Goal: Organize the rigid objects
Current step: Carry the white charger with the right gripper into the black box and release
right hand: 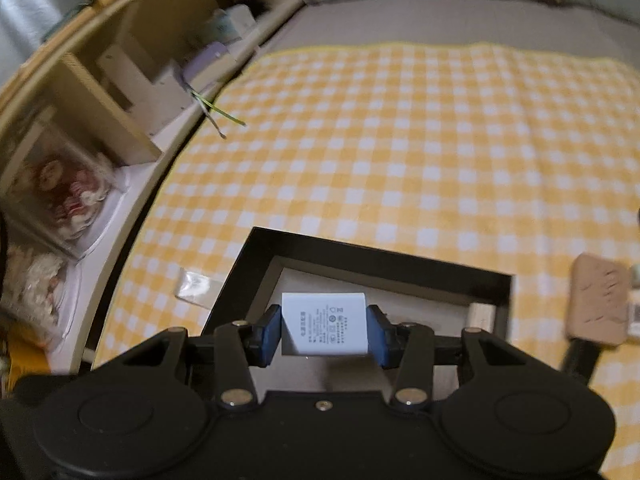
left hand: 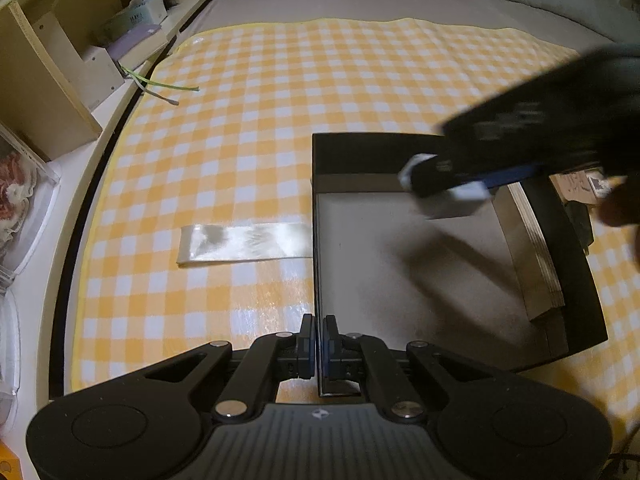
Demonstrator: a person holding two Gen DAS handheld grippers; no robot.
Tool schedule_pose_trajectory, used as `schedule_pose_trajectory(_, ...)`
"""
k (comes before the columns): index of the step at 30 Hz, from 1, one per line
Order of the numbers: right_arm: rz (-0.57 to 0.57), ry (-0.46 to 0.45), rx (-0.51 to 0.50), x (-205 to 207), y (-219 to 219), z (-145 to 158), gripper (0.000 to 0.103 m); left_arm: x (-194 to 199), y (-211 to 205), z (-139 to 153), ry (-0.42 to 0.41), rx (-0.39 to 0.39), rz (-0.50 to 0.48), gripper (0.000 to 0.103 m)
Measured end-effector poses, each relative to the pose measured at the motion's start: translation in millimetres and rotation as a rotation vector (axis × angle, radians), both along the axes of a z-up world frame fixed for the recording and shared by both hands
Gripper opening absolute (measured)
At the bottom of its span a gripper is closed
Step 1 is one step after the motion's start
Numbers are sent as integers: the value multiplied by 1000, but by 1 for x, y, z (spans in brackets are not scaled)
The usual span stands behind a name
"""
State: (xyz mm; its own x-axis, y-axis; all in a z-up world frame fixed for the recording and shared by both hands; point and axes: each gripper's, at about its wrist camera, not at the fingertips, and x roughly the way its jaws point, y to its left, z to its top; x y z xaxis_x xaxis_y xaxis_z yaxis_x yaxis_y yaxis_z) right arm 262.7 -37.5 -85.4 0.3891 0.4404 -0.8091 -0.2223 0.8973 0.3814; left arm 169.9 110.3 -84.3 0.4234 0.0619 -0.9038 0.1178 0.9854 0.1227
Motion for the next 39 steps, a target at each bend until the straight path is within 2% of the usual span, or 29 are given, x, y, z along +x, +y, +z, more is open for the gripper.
schedule_pose_trajectory(6,-47,68,2,23,25,-28,46,2,5,-2,20,-30,11,4)
schedule_pose_trajectory(9,-72,85,75,32,30,-37,48,5,7,-1,18,-39,12,4)
schedule_pose_trajectory(10,-93,93,118,34,29,-39,51,6,8,-1,18,-41,14,4)
schedule_pose_trajectory(11,-100,104,152,36,29,-41,62,7,8,-1,17,-44,16,4)
schedule_pose_trajectory(26,-54,71,109,26,10,-23,64,16,14,-6,20,-64,33,4)
schedule_pose_trajectory(34,-5,9,74,5,2,-3,68,14,10,-4,10,-53,46,4)
schedule_pose_trajectory(39,25,-50,57,-9,-6,13,77,14,8,-1,-1,-46,51,4)
